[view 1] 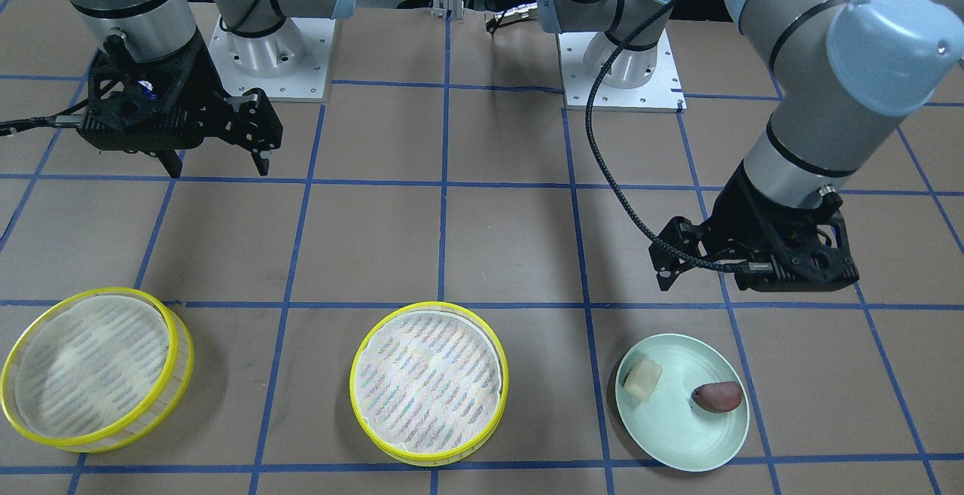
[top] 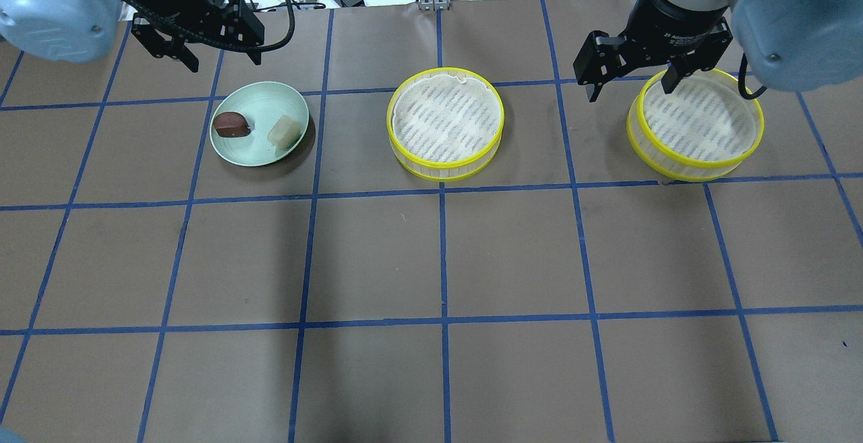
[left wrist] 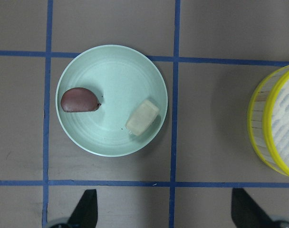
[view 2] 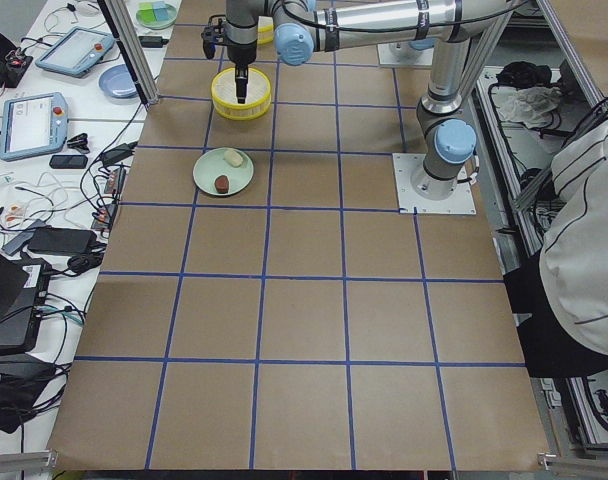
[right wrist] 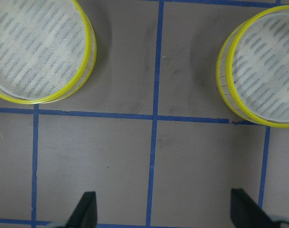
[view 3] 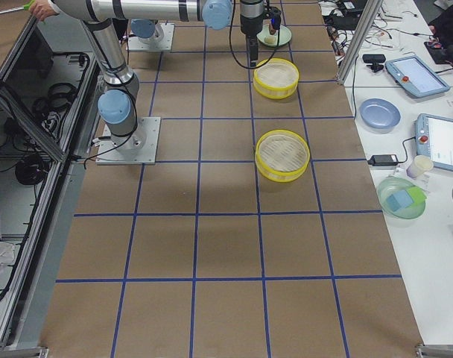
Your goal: Stack buns with steamer
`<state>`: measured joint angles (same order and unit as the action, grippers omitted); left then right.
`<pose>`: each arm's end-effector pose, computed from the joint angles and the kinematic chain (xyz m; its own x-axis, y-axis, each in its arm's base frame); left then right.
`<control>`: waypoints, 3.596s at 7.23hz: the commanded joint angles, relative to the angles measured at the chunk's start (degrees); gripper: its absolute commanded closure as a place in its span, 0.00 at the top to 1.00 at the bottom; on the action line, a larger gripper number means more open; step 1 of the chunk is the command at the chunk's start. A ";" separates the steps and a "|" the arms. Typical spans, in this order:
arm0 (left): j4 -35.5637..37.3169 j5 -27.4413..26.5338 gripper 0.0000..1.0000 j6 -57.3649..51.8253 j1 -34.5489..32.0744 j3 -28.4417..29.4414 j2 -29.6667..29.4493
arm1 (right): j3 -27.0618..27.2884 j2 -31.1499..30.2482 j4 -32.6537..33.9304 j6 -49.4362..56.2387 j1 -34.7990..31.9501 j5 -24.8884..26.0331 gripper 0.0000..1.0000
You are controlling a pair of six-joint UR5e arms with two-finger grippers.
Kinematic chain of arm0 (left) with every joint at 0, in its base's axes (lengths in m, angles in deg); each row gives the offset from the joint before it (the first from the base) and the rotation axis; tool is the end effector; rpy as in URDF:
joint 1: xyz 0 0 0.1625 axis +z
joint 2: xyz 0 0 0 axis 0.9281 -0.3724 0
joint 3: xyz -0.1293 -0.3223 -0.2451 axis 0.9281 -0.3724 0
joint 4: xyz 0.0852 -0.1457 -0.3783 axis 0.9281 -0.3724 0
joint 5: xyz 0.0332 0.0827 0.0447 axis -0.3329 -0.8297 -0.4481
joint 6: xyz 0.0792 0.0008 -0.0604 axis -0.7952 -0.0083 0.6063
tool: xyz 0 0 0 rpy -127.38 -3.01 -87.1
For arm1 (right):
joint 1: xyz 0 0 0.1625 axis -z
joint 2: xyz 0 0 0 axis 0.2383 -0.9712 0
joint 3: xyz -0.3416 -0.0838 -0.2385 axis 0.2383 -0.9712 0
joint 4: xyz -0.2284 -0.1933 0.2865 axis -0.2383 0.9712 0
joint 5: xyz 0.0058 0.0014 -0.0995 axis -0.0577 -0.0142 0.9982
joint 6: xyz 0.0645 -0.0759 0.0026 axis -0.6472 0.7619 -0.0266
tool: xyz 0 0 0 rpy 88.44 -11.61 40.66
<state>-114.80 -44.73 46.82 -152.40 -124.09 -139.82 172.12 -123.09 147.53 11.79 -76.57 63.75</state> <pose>-0.0765 -0.6175 0.4262 -0.9995 -0.0058 0.0319 -0.0102 0.9900 -0.1410 0.1358 -0.5071 0.4825 -0.9980 -0.0616 0.0111 -0.0624 0.9941 -0.0882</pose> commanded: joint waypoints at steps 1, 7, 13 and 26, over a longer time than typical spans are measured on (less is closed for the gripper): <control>8.32 0.15 1.00 -6.05 1.11 -1.61 -6.72 | 0.00 0.01 -0.16 0.03 0.09 0.00 1.00; 13.81 3.50 0.81 -11.25 1.74 -4.26 -16.85 | 0.00 0.01 -0.25 -0.06 0.09 0.00 1.00; 13.99 3.58 0.00 -10.29 2.61 -2.24 -17.31 | 0.00 0.01 -0.25 -0.06 0.09 0.00 1.00; 22.51 23.53 1.00 37.25 -13.12 -2.33 -17.65 | 0.00 9.98 8.39 30.39 22.02 -0.35 1.00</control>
<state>-92.32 -21.21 82.43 -165.50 -126.86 -157.66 172.12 -117.96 150.81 35.33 -60.15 63.26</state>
